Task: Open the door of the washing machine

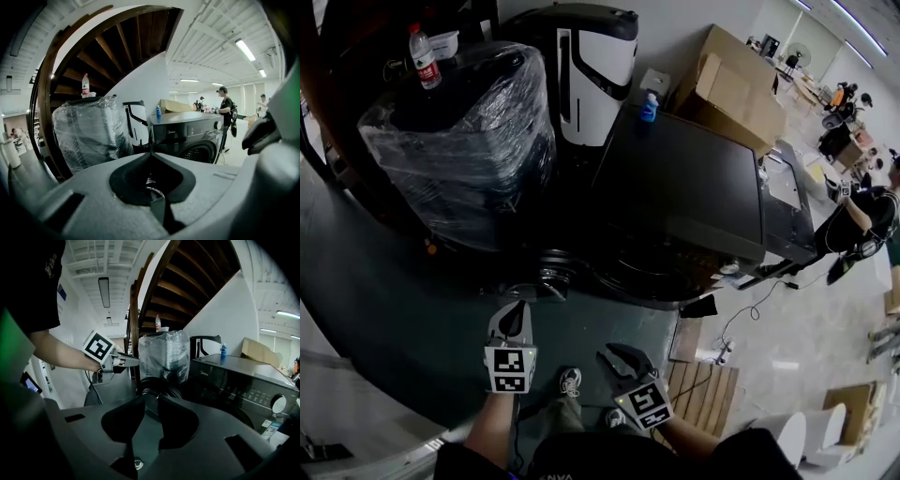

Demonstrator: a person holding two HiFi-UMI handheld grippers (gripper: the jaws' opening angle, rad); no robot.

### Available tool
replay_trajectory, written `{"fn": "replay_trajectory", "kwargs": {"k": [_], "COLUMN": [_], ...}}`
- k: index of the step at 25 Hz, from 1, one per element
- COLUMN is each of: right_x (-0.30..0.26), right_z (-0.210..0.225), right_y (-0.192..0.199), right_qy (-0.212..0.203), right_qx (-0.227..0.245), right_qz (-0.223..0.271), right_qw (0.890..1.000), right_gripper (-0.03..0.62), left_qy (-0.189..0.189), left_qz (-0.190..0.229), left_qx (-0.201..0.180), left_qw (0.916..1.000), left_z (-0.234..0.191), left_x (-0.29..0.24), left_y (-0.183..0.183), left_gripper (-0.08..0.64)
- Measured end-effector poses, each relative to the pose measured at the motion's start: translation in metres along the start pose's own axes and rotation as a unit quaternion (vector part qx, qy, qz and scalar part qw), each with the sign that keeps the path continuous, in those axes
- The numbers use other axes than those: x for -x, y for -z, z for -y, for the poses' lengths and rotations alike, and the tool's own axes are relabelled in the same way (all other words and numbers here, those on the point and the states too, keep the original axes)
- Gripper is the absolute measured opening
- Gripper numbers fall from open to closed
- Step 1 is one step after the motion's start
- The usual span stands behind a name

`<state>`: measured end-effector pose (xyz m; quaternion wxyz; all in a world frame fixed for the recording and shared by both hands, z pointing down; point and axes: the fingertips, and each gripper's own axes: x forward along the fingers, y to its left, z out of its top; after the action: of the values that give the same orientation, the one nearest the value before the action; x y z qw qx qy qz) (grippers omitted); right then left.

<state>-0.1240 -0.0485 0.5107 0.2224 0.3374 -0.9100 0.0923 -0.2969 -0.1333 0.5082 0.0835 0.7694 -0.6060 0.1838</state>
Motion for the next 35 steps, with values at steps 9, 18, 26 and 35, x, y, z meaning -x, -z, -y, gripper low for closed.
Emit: {"fn": "replay_trajectory", "kwargs": {"k": [9,18,26,35], "right_x": [0.092,0.15,0.186,0.2], "right_z": [0.005,-0.008,-0.015,-0.031], "right_y": [0.01,0.016,0.013,0.016], "right_qy": [0.02,-0.011,-0.03,-0.06], "right_qx": [0.025,0.019,0.011,0.012], "right_qz": [0.044,0.077,0.105,0.103], "right_qw": [0.999,0.997,0.994,0.993], "right_gripper": [0.009,0.006,0.006,0.006], "left_qy": [-0.034,-0.056,-0.072,-0.091], "left_qz": [0.021,0.044,0.05,0.052], "left_qx": [0.019,0.003,-0.005,0.013], "left_qw": [0.999,0.9975,0.9961,0.9944], "left_z": [0.091,0.155,0.193,0.207], "left_x": [0.101,0.181,0.232,0.264], "left_y": [-0.009,-0.02,-0.016,-0.01], "left_gripper": [0.017,0.017,0.017,0.017]}}
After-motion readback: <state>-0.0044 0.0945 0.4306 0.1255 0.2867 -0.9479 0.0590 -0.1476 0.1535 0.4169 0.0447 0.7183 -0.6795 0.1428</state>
